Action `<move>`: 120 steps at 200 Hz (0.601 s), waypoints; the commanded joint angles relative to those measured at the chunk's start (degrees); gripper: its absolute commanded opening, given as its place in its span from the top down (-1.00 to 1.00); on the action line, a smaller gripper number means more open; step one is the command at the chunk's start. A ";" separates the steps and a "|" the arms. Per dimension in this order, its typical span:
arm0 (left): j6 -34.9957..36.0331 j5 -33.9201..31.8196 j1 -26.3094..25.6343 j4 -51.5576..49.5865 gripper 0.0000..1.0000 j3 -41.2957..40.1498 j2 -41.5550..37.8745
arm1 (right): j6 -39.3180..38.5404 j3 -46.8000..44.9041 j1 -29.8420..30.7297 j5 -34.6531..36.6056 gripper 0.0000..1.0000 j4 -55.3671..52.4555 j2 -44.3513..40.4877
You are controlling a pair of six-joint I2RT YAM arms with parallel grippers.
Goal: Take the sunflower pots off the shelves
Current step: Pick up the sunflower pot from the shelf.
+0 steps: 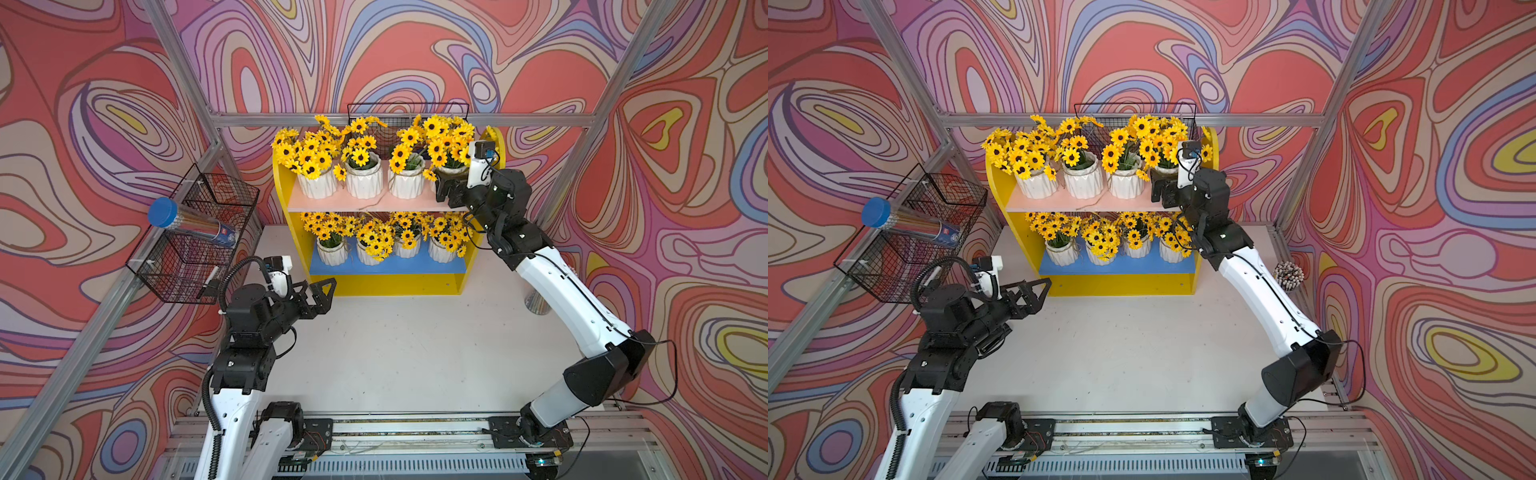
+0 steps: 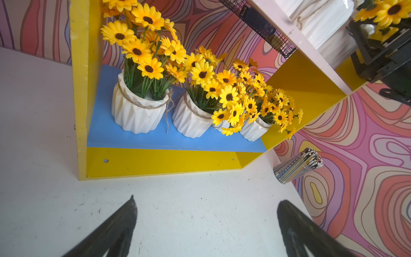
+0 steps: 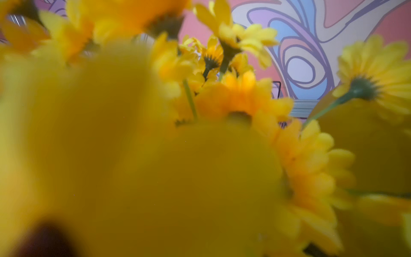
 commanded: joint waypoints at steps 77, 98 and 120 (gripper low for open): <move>1.39 0.37 0.40 1.86 -1.00 0.64 -0.08 | -0.62 -1.74 -2.06 1.80 -0.96 5.13 1.45; 1.50 0.29 0.38 1.85 -1.00 0.60 0.00 | -0.64 -1.77 -2.06 1.06 -0.97 5.78 2.02; 1.57 0.21 0.40 2.02 -0.99 0.58 0.05 | -0.33 -3.31 -2.06 0.99 -0.96 7.99 2.19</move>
